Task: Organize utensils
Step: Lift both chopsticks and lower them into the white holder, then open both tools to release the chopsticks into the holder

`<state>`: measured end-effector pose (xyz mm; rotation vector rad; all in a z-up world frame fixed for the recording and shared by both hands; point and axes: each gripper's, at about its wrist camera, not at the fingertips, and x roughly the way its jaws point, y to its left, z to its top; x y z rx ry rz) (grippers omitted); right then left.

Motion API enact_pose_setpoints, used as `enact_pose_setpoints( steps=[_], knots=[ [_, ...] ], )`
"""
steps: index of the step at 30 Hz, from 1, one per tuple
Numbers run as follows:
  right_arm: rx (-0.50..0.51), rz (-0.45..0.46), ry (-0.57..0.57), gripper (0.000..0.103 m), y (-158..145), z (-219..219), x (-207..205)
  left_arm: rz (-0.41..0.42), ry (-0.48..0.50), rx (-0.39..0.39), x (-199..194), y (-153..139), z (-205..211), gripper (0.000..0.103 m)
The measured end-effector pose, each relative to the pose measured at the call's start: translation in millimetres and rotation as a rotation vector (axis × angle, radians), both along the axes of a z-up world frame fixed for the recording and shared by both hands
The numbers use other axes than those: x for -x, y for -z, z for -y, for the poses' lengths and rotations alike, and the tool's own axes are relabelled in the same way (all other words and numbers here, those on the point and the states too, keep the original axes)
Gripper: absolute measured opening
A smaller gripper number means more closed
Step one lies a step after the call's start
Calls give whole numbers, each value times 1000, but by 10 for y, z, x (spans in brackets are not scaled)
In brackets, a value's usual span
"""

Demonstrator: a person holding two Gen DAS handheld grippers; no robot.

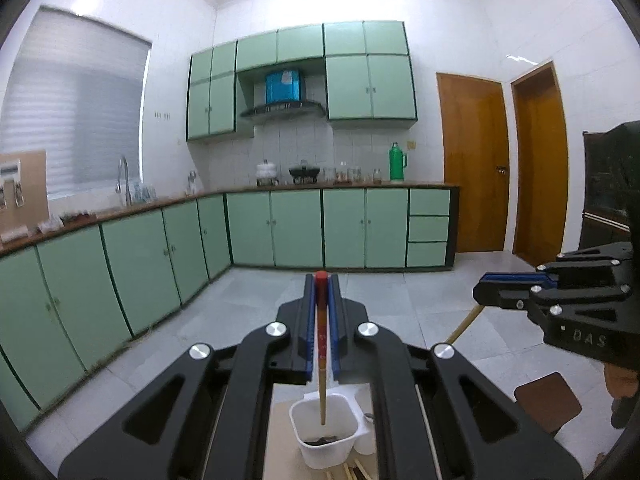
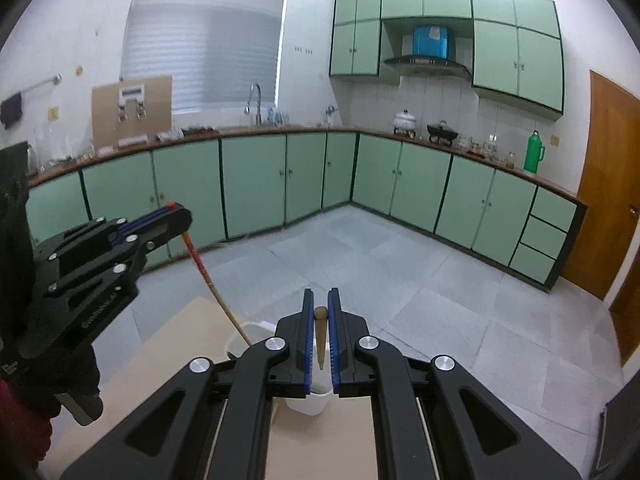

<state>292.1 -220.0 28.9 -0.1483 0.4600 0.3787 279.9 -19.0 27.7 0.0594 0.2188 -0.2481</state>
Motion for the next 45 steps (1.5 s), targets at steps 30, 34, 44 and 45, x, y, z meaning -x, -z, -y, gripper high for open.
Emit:
enact_pose_setpoints(
  steps=[30, 34, 44, 45],
  knots=[
    [-91, -128, 85, 50, 569, 201, -409, -173, -31, -2, -332, 502, -312, 49],
    [-118, -94, 109, 59, 528, 317, -267, -159, -49, 8, -160, 476, -371, 58],
    [-169, -49, 134, 80, 667, 498, 271, -180, -57, 19, 363, 618, -459, 72],
    [-172, -48, 135, 82, 698, 499, 327, -191, -54, 19, 443, 672, -464, 73]
  ],
)
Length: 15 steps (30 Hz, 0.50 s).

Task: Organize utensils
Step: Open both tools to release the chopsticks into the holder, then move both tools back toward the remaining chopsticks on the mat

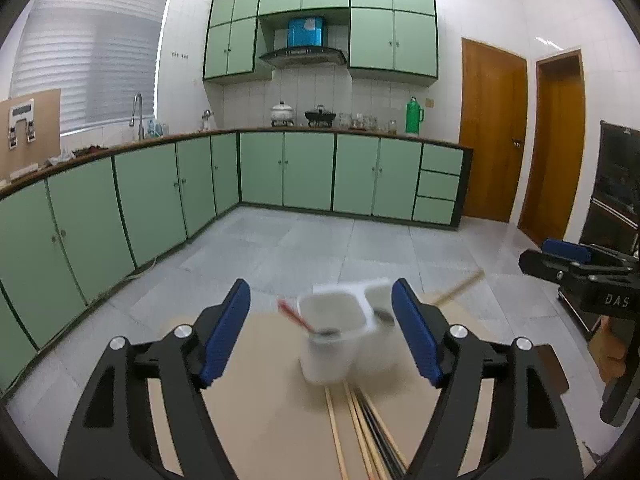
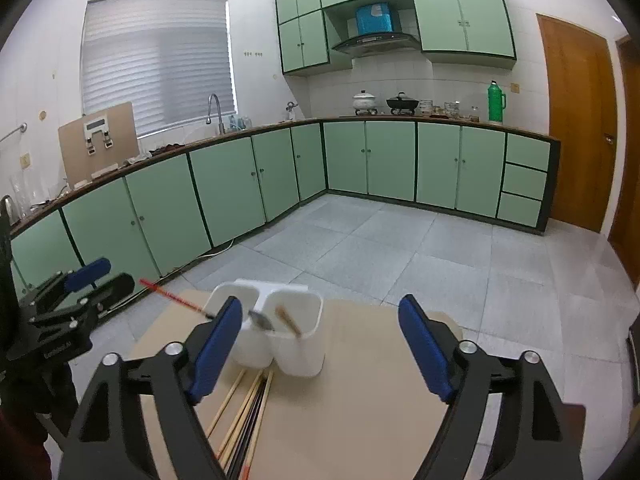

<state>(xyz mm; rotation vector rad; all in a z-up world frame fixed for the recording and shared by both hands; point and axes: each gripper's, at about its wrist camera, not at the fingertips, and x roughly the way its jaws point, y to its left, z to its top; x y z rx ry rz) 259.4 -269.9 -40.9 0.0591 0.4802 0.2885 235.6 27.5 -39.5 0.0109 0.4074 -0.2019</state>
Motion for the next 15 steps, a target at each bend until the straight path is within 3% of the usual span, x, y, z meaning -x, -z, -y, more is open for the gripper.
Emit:
enact_pose_setpoints(
  steps=[5, 15],
  knots=[
    [-2, -2, 14, 88, 227, -27, 338, -65, 3, -20, 292, 285, -10, 75],
    [49, -73, 24, 88, 875, -224, 836, -215, -17, -40, 650, 921, -129, 76]
  ],
)
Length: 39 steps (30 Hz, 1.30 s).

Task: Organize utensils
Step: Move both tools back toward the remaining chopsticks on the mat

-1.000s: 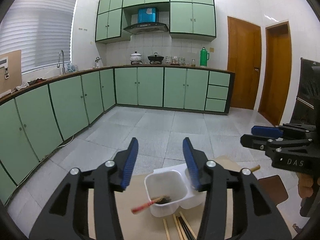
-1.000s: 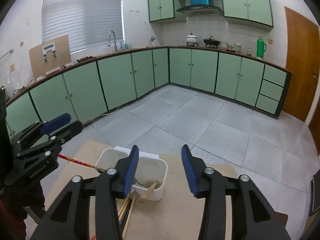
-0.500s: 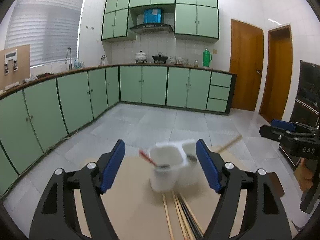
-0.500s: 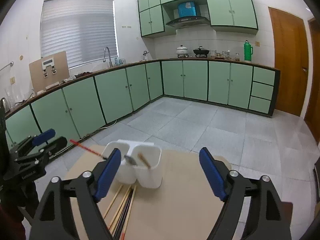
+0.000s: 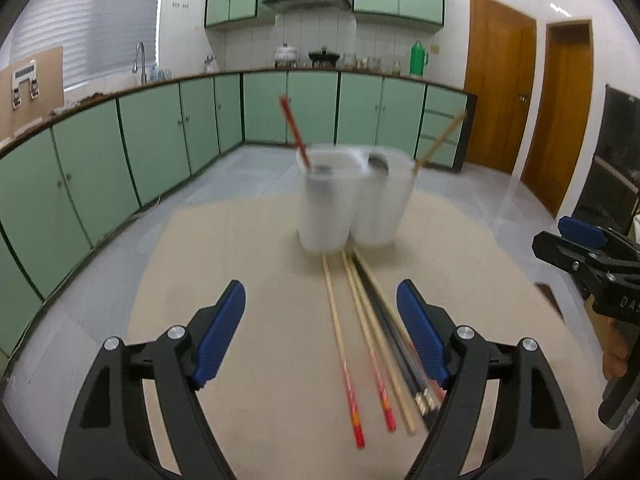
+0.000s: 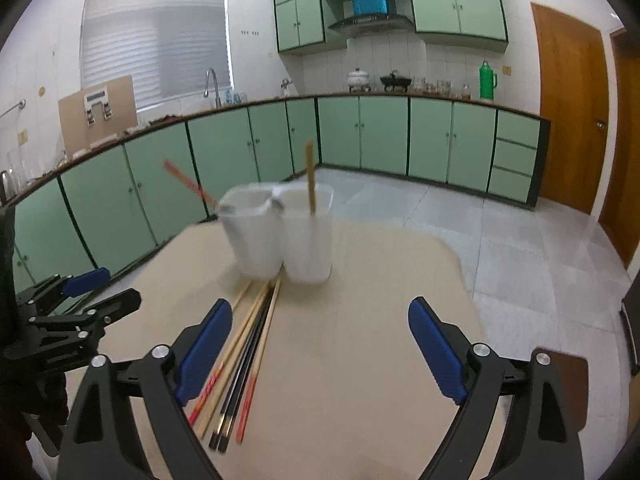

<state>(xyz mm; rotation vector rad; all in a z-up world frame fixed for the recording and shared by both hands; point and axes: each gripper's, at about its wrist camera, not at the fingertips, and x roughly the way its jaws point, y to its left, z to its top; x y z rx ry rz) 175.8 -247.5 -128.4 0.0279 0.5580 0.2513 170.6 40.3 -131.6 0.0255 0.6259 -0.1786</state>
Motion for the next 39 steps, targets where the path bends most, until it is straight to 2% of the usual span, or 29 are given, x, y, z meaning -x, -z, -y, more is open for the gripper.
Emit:
enact_pose_setpoints(
  steps=[13, 18, 24, 31, 36, 39],
  knots=[
    [81, -104, 22, 86, 760, -242, 274, -146, -22, -38, 208, 709, -20, 76],
    [90, -167, -24, 70, 936, -397, 355, -176, -16, -44, 243, 825, 17, 76],
    [107, -183, -61, 56, 941, -508, 406, -191, -14, -32, 239, 827, 34, 76],
    [109, -209, -92, 48, 987, -566, 463, -214, -20, -24, 238, 876, 53, 76],
    [131, -243, -110, 37, 1034, -621, 440, -226, -20, -23, 231, 904, 59, 76],
    [136, -263, -115, 34, 1059, -632, 420, -232, -21, -20, 227, 913, 52, 76]
  ],
)
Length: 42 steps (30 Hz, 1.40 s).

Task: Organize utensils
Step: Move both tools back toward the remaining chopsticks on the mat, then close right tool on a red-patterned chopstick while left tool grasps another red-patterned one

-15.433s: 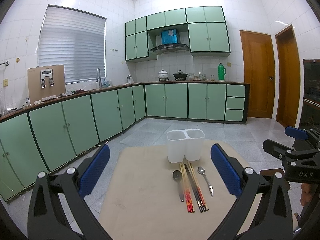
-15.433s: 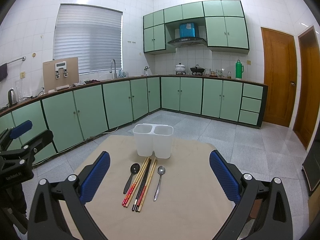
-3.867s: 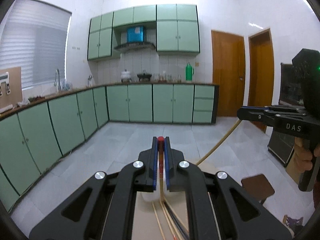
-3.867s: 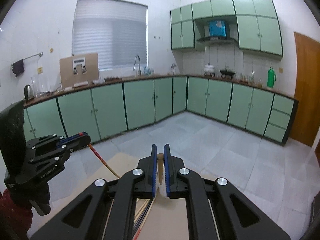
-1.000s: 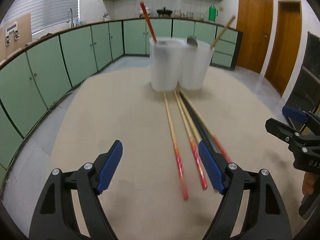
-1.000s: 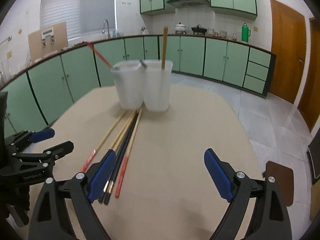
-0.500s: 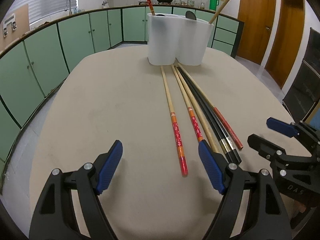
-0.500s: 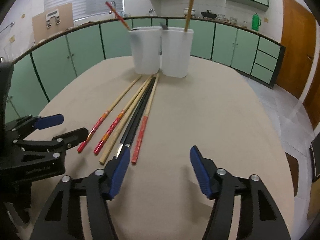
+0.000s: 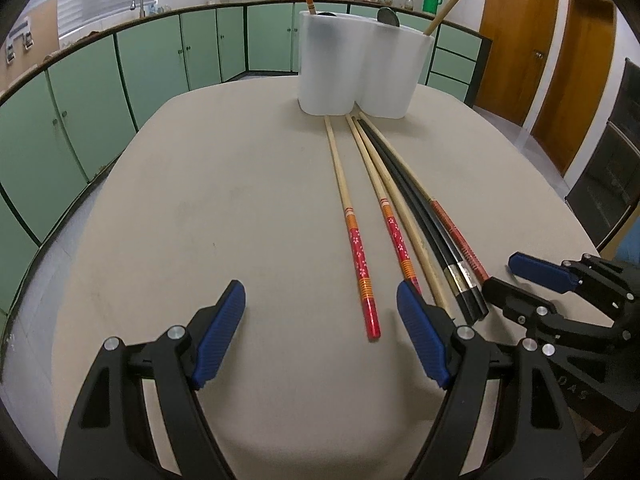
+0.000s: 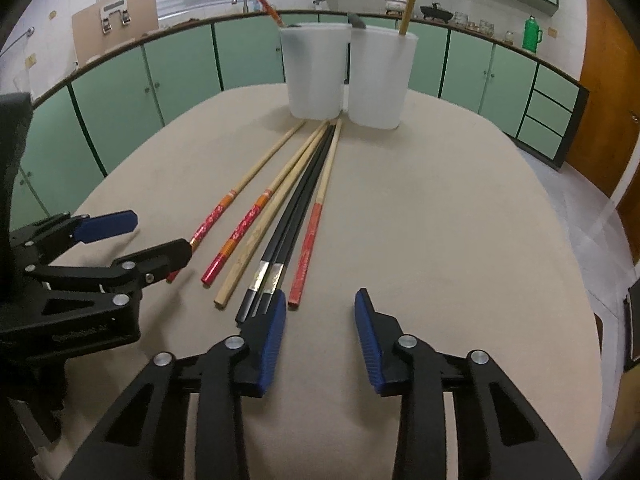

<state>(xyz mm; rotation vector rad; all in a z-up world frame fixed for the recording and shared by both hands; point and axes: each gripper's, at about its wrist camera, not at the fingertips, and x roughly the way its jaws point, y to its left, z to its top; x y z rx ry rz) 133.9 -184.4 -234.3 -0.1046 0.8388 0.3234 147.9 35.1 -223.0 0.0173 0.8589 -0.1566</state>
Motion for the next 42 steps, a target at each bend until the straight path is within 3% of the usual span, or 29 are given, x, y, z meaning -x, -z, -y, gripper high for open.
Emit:
enact_pose_setpoints(
  steps=[10, 18, 24, 27, 32, 38, 42],
  knots=[
    [11, -6, -4, 28, 5, -53, -7, -24, 8, -7, -46, 37, 28, 75],
    [10, -5, -22, 12, 12, -83, -28, -31, 23, -14, -65, 56, 76, 64],
    [-6, -13, -17, 11, 21, -60, -47, -35, 42, -32, -13, 67, 126, 61],
    [-4, -14, -19, 11, 22, -67, -54, -35, 47, -39, -7, 68, 148, 55],
    [-20, -21, -22, 11, 20, -45, -73, -31, 45, -37, -4, 56, 146, 31],
    [-39, -25, -17, 8, 24, -11, -76, -32, 20, -22, 3, 54, 119, 10],
    [-43, -26, -15, 7, 24, -11, -81, -32, 15, -19, 13, 52, 141, 5]
  ],
)
